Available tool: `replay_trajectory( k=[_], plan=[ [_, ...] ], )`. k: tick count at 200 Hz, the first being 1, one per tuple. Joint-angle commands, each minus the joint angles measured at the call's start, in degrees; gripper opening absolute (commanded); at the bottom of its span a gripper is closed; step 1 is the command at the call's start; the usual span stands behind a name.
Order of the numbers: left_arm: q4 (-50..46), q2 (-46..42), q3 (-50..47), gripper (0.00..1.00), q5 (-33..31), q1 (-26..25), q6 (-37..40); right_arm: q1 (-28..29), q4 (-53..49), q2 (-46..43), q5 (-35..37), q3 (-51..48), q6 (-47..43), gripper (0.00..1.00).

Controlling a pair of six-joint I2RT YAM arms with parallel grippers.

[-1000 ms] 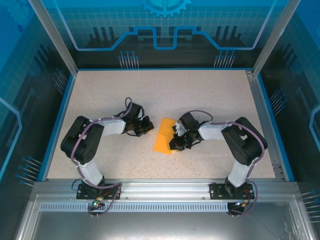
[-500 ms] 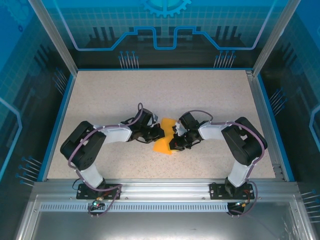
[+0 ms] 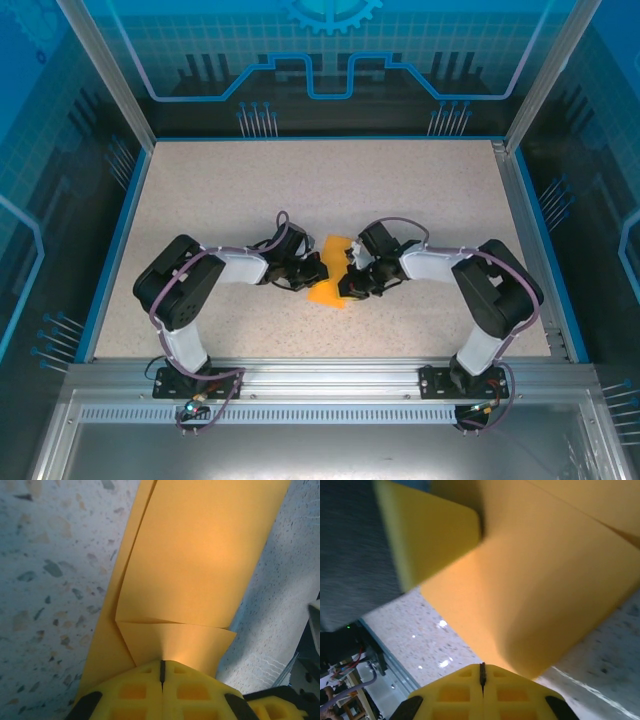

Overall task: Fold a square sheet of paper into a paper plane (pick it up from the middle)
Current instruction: Fold the triangle a second time at the center of the table.

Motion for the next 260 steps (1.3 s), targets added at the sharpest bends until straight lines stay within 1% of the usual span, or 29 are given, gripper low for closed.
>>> replay_trajectory(
  k=[1, 22, 61, 127, 150, 191, 215, 230, 245, 260],
  plan=[
    [-2.2, 1.6, -1.9, 0.0, -3.6, 0.4, -0.3, 1.0, -0.1, 1.0, 0.1, 2.4, 1.9, 0.05],
    [-2.2, 1.7, -1.8, 0.0, -3.3, 0.3, -0.3, 1.3, 0.4, 4.7, -0.4, 5.5, 2.5, 0.05],
    [-2.9, 1.5, -1.9, 0.0, -3.8, 0.4, -0.4, 2.3, -1.8, 7.9, 0.3, 4.3, 0.9, 0.07],
    [-3.5, 1.9, -2.4, 0.0, -4.7, 0.3, -0.8, 1.8, -0.9, 1.9, 0.9, -5.2, 1.1, 0.1],
    [-3.7, 1.9, -2.5, 0.0, -4.7, 0.4, -0.7, 1.7, 0.8, 0.7, -0.1, -8.4, 1.9, 0.1],
    [-3.3, 1.9, -2.4, 0.0, -4.2, 0.3, -1.0, -1.1, 2.3, -3.6, -1.1, -13.4, 2.9, 0.12],
    [-1.7, 1.1, -2.9, 0.0, -2.9, 0.3, -2.2, -3.1, 1.1, -8.0, 0.5, -12.8, 2.8, 0.12],
    [-1.1, 0.7, -2.7, 0.0, -2.3, 0.2, -2.8, -3.3, 1.7, -10.6, 1.2, -10.8, 2.9, 0.14],
    [-1.5, 0.2, -2.3, 0.0, -2.4, 0.2, -2.6, -2.7, 2.7, -10.7, 0.4, -8.0, 3.5, 0.14],
    [-2.1, 0.5, -1.7, 0.0, -2.6, 0.2, -2.4, -1.8, 3.5, -8.5, 0.6, -5.0, 4.7, 0.14]
  ],
)
